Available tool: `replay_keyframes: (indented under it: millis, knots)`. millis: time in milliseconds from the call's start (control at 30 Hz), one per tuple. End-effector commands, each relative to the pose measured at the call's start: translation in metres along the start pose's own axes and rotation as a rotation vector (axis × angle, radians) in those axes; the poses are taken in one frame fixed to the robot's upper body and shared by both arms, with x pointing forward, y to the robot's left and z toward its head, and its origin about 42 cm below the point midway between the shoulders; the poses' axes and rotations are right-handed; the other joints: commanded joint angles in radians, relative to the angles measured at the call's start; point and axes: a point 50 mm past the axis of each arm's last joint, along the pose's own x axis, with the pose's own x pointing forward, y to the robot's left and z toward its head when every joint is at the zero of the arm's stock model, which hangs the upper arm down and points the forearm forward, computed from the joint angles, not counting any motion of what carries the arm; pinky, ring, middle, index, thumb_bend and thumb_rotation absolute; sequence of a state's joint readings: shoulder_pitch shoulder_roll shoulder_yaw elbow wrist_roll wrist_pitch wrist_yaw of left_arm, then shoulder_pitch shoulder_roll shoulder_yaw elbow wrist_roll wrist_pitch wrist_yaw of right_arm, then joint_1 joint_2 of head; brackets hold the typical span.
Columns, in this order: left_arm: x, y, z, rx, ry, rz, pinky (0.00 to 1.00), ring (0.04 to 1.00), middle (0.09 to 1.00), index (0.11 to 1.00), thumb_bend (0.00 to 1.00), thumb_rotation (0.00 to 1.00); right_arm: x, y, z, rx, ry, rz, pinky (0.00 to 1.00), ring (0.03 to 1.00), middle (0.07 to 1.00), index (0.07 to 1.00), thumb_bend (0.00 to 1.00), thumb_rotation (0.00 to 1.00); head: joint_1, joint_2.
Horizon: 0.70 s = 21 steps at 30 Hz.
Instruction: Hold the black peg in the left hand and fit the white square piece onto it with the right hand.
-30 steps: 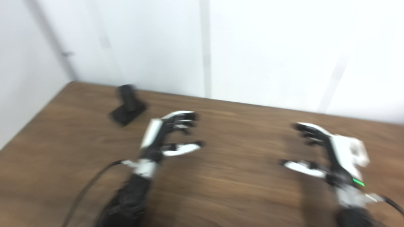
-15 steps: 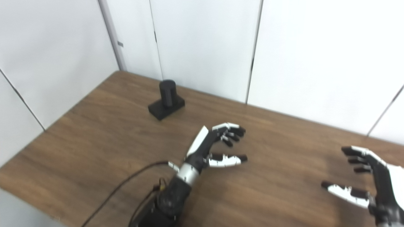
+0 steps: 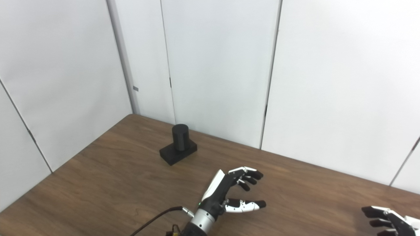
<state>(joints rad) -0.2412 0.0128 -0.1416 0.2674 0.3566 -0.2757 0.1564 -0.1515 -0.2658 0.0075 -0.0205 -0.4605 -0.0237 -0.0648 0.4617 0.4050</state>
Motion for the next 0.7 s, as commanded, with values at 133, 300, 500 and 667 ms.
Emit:
replay_keyframes:
  millis: [133, 300, 500, 667]
  knots:
    - [0.008, 0.004, 0.01, 0.028, -0.058, 0.015, 0.58, 0.679, 0.711, 0.677, 0.74, 0.12, 0.013, -0.012, 0.011, -0.012, -0.079, -0.036, 0.42, 0.595, 0.654, 0.627, 0.73, 0.1, -0.002, -0.001]
    - [0.014, 0.023, 0.019, 0.044, -0.103, 0.039, 0.54, 0.662, 0.701, 0.677, 0.78, 0.11, 0.014, -0.012, 0.011, -0.012, -0.077, -0.032, 0.37, 0.569, 0.64, 0.623, 0.74, 0.11, -0.002, 0.001]
    - [0.021, 0.057, 0.034, 0.116, -0.133, 0.033, 0.56, 0.715, 0.734, 0.648, 0.75, 0.11, 0.014, -0.014, 0.01, -0.018, -0.081, -0.033, 0.37, 0.578, 0.639, 0.623, 0.74, 0.11, 0.006, 0.0]
    - [0.026, 0.091, 0.045, 0.191, -0.136, 0.059, 0.58, 0.721, 0.742, 0.664, 0.75, 0.08, 0.016, -0.015, 0.008, -0.012, -0.073, -0.035, 0.36, 0.579, 0.642, 0.629, 0.74, 0.11, 0.012, -0.002]
